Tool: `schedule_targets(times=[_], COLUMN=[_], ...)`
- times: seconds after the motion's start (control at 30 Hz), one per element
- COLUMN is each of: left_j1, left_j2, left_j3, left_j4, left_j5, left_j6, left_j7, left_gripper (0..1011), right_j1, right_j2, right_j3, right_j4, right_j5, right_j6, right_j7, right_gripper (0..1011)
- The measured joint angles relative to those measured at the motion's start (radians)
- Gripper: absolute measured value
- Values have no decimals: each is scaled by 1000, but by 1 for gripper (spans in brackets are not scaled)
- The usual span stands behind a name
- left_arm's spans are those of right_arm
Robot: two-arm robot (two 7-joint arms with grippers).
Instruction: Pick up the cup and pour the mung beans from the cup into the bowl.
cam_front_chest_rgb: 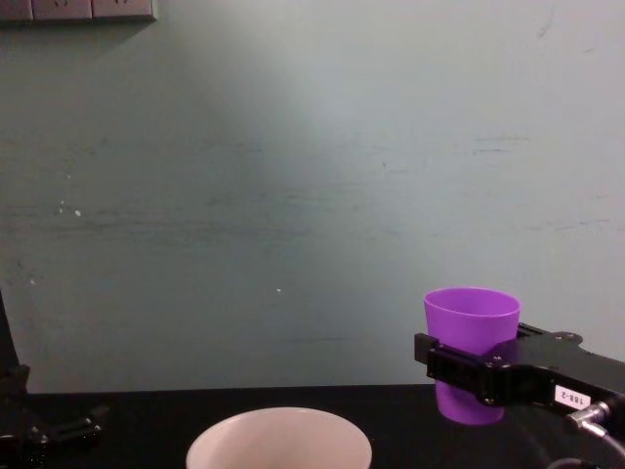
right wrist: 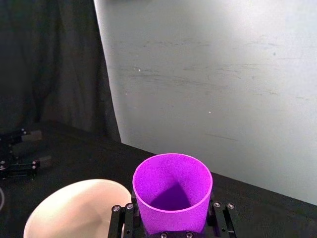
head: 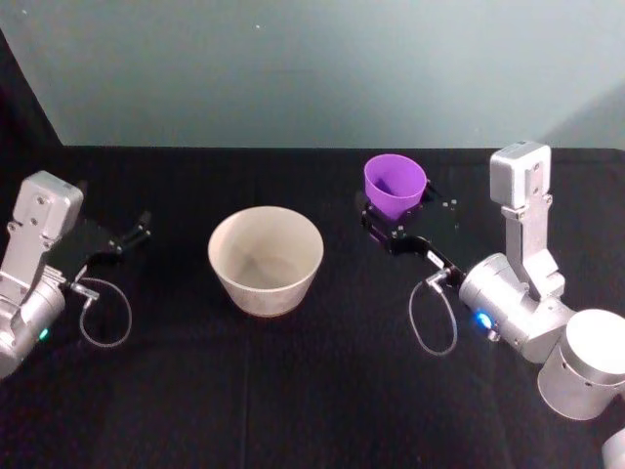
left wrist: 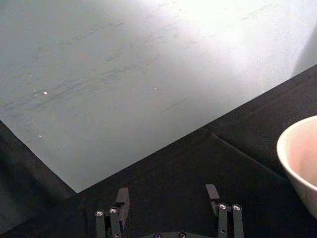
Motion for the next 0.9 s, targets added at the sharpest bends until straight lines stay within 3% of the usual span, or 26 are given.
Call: schedule_targets(times=[0.9], left_j1=[0], left_j2=[0], left_j3=[0], left_j4=[0], left_j5=[0], left_j6=[0], left_j7=[0], left_gripper=[1000], right_j1=[0], right_j2=[0], right_j3=[0], right_j4=[0], right_j5=[0], right_j6=[0], right_j7=[0], right_gripper=[718])
